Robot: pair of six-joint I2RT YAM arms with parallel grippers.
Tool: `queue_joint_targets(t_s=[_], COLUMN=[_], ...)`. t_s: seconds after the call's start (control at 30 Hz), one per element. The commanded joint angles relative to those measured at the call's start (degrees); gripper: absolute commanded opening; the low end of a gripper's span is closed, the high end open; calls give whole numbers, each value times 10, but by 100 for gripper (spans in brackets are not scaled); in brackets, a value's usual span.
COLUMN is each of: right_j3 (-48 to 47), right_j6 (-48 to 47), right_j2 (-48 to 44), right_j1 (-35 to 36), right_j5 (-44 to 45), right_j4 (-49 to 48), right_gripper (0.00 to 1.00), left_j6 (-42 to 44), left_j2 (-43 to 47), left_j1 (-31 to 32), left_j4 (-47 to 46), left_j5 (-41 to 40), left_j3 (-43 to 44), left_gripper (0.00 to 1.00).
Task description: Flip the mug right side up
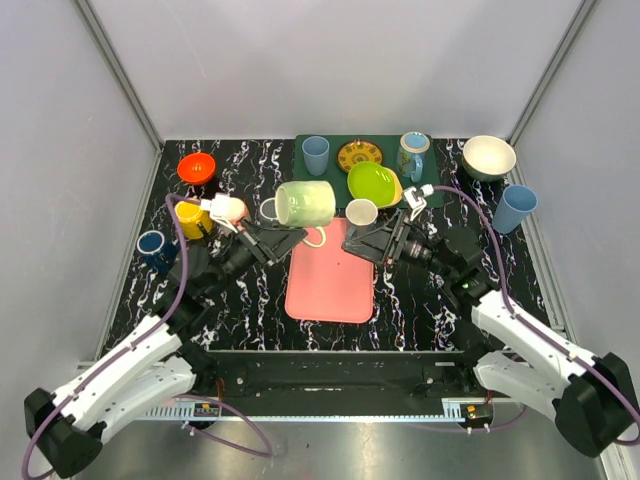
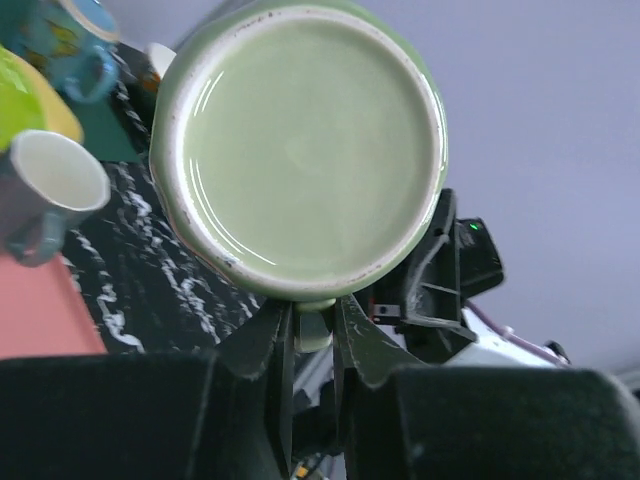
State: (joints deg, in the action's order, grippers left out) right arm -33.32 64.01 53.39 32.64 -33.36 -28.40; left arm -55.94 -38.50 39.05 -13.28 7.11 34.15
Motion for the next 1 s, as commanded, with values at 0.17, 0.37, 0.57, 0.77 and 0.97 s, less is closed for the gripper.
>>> queue_joint_targets(t_s=[0.17, 0.37, 0.57, 0.77, 0.97], right_j3=[-70, -84, -111, -140, -151], right_j6=[19, 61, 81, 85, 118], right_j2=[60, 121, 167, 202, 235], right_j1=[6, 8, 9, 20, 27], right_j5=[-103, -142, -164, -187, -213], right_j4=[-73, -161, -197, -206, -256], right_gripper=[81, 69, 55, 47, 18], left_j6=[-79, -83, -87, -87, -92], left_j2=[-66, -84, -100, -117, -136], left_j1=[0, 1, 2, 3, 4], left_j4=[-257, -264, -272, -279, -297], left_j5=[127, 140, 158, 163, 174], left_j3=[10, 3, 0, -2, -6], left_gripper=[0, 0, 0, 0, 0])
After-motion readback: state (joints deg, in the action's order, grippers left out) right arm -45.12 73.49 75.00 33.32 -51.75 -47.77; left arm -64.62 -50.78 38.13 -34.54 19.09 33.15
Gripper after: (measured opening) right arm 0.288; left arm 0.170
